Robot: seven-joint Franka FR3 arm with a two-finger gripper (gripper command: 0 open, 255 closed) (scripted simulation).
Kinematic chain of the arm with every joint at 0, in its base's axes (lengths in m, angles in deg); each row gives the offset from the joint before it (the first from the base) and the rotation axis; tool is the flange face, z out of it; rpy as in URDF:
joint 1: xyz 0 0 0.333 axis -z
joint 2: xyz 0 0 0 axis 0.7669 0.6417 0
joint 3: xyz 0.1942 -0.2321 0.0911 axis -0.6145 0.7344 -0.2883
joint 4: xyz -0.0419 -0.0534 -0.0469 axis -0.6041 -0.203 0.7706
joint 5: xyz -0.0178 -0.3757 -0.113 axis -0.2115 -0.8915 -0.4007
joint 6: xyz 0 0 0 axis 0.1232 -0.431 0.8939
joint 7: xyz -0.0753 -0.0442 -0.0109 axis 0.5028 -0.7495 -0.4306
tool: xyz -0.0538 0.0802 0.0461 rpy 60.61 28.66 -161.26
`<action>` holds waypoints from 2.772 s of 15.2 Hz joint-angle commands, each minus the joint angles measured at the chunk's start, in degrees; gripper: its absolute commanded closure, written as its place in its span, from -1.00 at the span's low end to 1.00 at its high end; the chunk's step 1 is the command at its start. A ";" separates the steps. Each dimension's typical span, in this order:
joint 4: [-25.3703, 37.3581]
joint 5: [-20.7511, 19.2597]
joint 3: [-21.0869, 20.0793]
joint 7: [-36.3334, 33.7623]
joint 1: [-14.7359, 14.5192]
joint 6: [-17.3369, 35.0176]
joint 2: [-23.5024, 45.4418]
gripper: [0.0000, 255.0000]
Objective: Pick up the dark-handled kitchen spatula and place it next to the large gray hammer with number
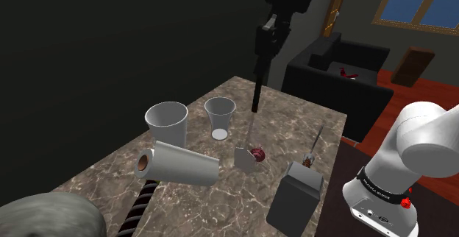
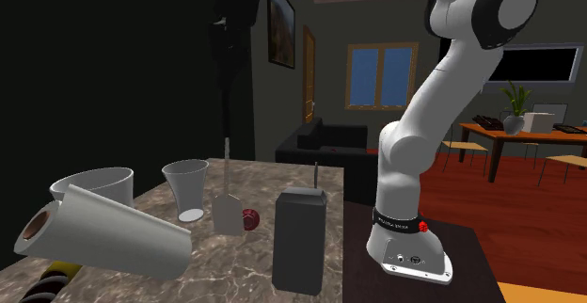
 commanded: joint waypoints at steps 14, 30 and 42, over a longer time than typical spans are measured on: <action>-14.83 2.91 -1.01 2.30 -1.77 9.88 -4.84 1.00; -26.12 5.63 -3.74 4.10 -3.03 22.18 -3.76 1.00; -33.05 7.68 -6.15 5.27 -4.08 32.96 0.21 1.00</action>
